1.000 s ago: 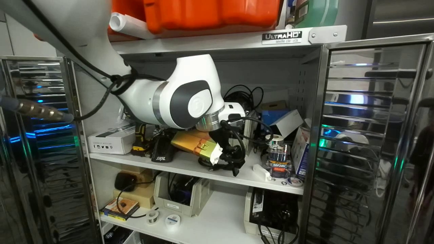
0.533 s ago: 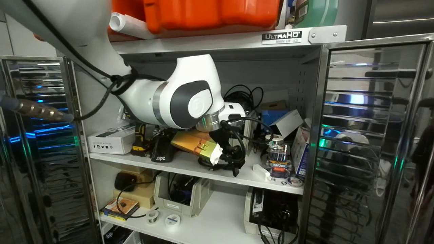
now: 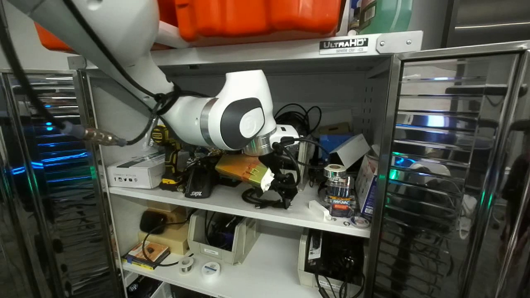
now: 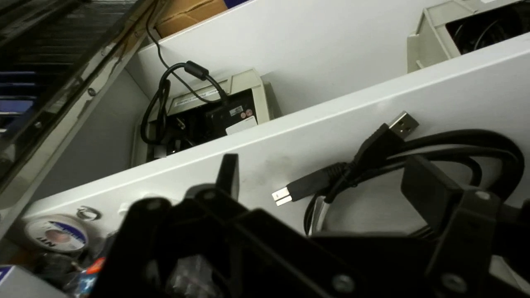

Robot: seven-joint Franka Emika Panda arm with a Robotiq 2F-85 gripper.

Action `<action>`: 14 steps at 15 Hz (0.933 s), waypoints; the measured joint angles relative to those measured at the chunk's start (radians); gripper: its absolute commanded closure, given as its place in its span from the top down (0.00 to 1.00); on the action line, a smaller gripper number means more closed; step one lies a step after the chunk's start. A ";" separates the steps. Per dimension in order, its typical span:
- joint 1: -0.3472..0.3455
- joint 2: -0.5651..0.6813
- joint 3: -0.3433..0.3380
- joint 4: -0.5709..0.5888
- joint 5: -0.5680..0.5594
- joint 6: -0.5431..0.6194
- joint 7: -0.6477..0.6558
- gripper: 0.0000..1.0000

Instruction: Put the black cable in the gray box

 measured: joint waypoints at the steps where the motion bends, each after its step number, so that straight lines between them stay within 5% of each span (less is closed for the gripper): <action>1: 0.006 0.032 0.002 0.034 0.007 -0.026 0.000 1.00; 9: 0.052 0.236 -0.005 0.296 0.019 -0.154 0.099 0.99; 10: 0.057 0.246 -0.009 0.312 0.019 -0.160 0.114 0.75; 12: 0.065 0.256 -0.016 0.332 0.019 -0.176 0.144 0.71; 14: 0.071 0.259 -0.027 0.342 0.015 -0.189 0.168 0.54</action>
